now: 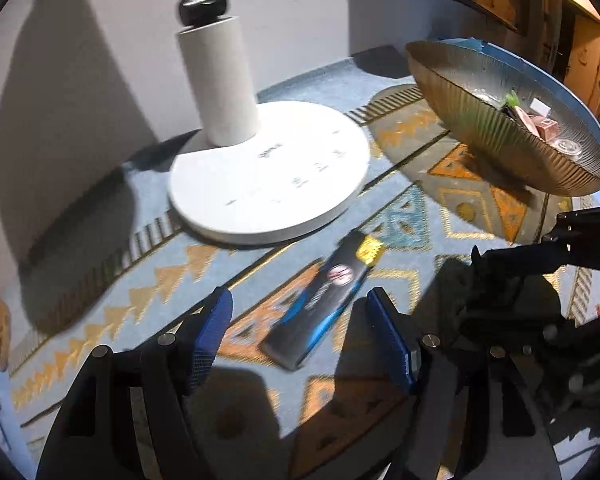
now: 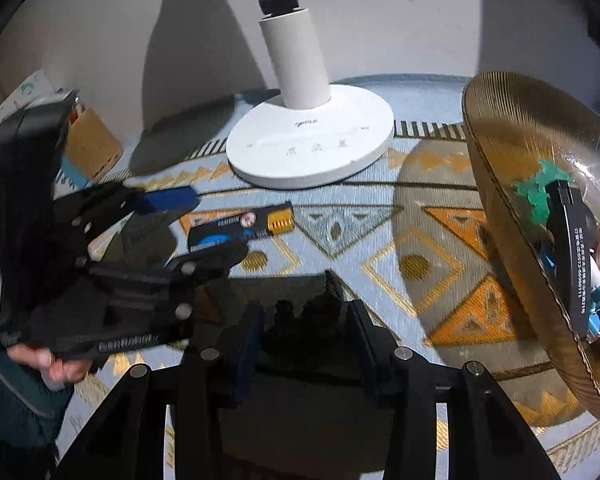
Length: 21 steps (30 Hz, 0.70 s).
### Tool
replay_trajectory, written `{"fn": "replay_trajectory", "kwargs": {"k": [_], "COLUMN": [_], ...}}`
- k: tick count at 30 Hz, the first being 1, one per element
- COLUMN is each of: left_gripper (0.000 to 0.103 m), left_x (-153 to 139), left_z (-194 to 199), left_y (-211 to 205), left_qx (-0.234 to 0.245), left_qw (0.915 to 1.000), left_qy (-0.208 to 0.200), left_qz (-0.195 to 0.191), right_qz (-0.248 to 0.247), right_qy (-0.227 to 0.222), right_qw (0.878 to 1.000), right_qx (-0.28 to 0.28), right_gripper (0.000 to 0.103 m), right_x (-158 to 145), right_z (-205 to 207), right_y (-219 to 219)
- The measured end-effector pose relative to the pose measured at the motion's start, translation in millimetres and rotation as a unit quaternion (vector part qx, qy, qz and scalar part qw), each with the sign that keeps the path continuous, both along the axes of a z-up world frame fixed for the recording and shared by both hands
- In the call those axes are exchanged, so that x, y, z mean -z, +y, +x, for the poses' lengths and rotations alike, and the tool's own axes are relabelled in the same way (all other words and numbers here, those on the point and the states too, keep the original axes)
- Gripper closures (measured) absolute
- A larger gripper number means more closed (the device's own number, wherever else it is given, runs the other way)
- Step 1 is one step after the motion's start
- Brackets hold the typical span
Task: Organize rigid objects
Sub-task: 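Grasp the blue FASHION lighter with the left gripper while the right gripper grasps the black figurine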
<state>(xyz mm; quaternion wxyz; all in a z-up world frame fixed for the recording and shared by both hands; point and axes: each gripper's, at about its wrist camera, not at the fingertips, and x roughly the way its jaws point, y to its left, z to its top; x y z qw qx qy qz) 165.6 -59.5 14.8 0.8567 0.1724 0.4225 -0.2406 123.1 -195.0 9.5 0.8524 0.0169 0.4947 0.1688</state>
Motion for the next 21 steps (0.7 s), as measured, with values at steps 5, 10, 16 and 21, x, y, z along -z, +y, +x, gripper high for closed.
{"fn": "replay_trajectory", "kwargs": {"k": [5, 10, 16, 21], "left_gripper": [0.078, 0.082, 0.092, 0.091], "left_x": [-3, -16, -40, -36], "left_z": [-4, -24, -36, -40], "left_y": [-10, -17, -11, -8], "left_qx": [0.019, 0.01, -0.005, -0.01], "left_qw": [0.9996, 0.9995, 0.9979, 0.9984], "left_qy": [0.013, -0.023, -0.027, -0.006], "left_qz": [-0.019, -0.017, -0.058, -0.055], "right_qz": [-0.004, 0.002, 0.005, 0.014], "right_qy": [-0.004, -0.017, -0.029, -0.03], "right_qw": [1.0, 1.0, 1.0, 0.999], "right_qx": [-0.001, -0.002, 0.0, 0.002], "right_gripper": [0.061, 0.061, 0.061, 0.061], "right_x": [-3, -12, -21, -25], "right_z": [-8, -19, -29, -39], "right_y": [-4, -7, -11, -17]}}
